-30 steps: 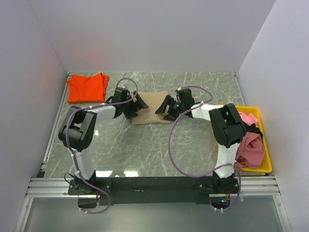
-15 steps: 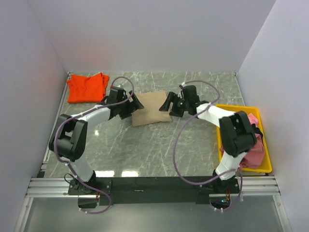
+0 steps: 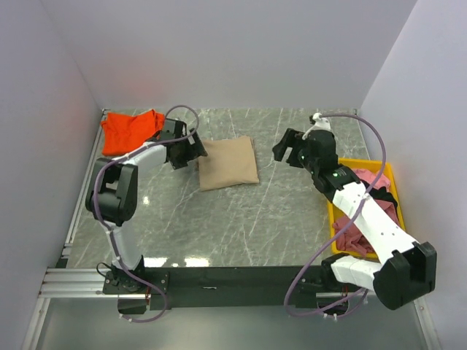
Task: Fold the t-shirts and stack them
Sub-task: Neatly place the folded tshirt to the corner
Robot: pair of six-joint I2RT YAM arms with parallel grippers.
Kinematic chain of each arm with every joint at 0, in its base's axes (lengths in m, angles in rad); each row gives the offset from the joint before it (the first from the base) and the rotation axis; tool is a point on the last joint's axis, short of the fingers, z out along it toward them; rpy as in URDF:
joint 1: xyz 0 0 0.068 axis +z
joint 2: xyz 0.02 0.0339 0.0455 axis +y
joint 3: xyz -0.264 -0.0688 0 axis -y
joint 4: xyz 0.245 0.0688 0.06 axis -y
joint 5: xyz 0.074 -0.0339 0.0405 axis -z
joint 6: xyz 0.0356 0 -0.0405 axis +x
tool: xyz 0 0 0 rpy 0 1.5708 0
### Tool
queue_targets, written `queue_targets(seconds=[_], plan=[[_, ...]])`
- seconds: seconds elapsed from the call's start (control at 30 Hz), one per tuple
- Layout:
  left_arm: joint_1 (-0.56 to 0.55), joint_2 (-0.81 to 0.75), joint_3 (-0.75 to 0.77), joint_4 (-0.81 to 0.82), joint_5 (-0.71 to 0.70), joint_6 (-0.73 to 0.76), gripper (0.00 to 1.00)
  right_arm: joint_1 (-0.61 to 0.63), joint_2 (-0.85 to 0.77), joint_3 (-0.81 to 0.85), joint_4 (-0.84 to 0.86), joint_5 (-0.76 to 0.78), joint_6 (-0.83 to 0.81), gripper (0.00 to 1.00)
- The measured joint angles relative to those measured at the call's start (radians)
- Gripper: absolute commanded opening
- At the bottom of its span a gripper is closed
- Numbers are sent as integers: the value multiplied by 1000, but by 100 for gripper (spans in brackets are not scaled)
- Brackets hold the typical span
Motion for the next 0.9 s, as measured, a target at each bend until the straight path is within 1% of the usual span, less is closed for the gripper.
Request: queue_targets(seconds=[0.07,0.1,0.13,0.17,0.27,0.43,0.47,0.53,0.57,0.63,0.67,0.7,0.73,0.77,0.83,0.9], plan=[[0,37,0,-13,15,10,99,-3,-21,-18,-29,56,-10,88],[-1,53,1,-19,19,17,97,-6,-28,-29,-40,75,-12,88],[-2,66,4,-23,21,21,93,-7,-34,-42,-51,90,-14,88],[-2,74,16,-30,25,23,84,-9,-36,-51,-62,100,-14,88],[-7,95,49,-32,31,27,74,-13,-45,-92,-69,119,-18,89],[-41,121,58,-30,26,28,66,-29,-45,-116,-81,122,-18,89],[-47,127,65,-31,24,28,62,-32,-45,-116,-80,122,-18,89],[-60,147,92,-41,13,28,57,-35,-45,-117,-79,120,-18,89],[-66,159,110,-50,4,28,52,-36,-46,-118,-79,119,-18,89],[-74,185,148,-63,-18,31,47,-39,-47,-119,-78,118,-18,89],[-79,201,171,-78,-27,35,42,-40,-48,-121,-77,119,-18,89],[-82,215,193,-89,-38,35,38,-42,-49,-124,-74,119,-18,89],[-86,232,220,-101,-50,41,33,-46,-51,-127,-71,119,-18,89],[-89,248,246,-114,-63,46,20,-50,-52,-129,-70,119,-18,89],[-95,273,289,-136,-82,55,1,-66,-53,-135,-64,116,-18,89],[-100,289,330,-163,-125,72,1,-79,-53,-142,-61,114,-18,89]])
